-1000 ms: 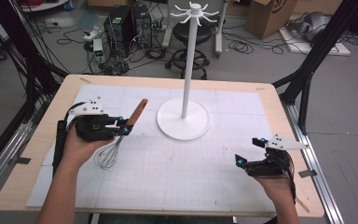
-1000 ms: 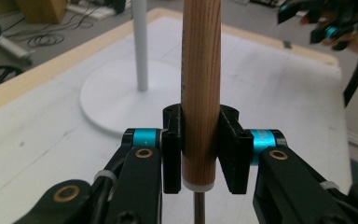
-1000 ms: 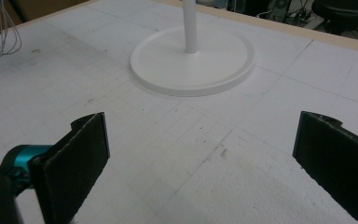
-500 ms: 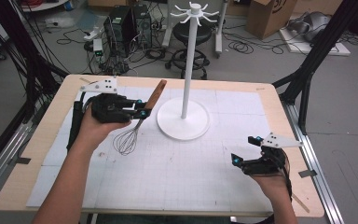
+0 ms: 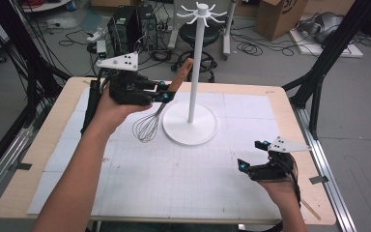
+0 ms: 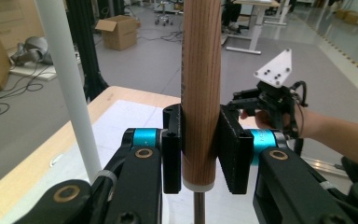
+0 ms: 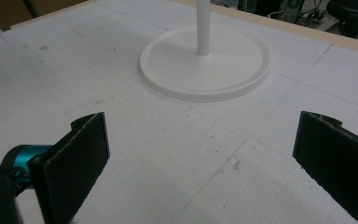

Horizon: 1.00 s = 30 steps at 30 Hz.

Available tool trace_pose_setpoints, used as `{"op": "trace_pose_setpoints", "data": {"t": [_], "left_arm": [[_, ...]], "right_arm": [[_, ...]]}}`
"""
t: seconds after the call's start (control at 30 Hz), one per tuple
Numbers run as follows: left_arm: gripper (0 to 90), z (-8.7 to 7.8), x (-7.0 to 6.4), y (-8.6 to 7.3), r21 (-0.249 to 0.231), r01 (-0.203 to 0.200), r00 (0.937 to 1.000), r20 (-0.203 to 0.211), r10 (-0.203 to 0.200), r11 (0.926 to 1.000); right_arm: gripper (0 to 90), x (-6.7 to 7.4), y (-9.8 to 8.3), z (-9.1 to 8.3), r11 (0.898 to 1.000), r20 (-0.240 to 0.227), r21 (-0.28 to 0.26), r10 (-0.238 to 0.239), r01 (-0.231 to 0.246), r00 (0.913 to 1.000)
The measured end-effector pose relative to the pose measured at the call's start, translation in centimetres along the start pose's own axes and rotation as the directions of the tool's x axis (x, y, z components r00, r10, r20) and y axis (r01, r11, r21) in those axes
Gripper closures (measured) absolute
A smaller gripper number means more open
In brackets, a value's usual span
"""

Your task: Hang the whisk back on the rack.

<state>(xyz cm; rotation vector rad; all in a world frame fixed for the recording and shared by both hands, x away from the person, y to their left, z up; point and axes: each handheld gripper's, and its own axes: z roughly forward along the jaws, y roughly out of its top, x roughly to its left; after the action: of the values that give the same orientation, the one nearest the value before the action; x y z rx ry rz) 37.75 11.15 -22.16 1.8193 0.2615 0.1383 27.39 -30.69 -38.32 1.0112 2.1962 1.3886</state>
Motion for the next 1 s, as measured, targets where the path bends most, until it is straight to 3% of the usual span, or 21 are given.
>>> {"op": "trace_pose_setpoints", "data": {"t": [0.3,0.63,1.0], "left_arm": [[72.8,1.2,0.5,2.4,0.016,-0.026,0.9996,-0.014,0.026,0.9995],[72.8,1.4,1.7,4.9,0.023,-0.024,0.9993,-0.03,0.025,0.9995],[72.8,2.6,2.4,6.8,0.037,-0.016,0.9982,-0.056,0.018,0.9992]], "right_arm": [[2.6,0.1,0.1,0.0,1.0,-0.006,-0.005,-0.002,0.002,1.0],[2.6,-0.1,0.0,0.1,1.0,-0.012,-0.004,0.007,-0.007,0.9999],[2.7,0.0,0.0,0.2,1.0,-0.02,-0.004,0.01,-0.01,0.9997]]}}
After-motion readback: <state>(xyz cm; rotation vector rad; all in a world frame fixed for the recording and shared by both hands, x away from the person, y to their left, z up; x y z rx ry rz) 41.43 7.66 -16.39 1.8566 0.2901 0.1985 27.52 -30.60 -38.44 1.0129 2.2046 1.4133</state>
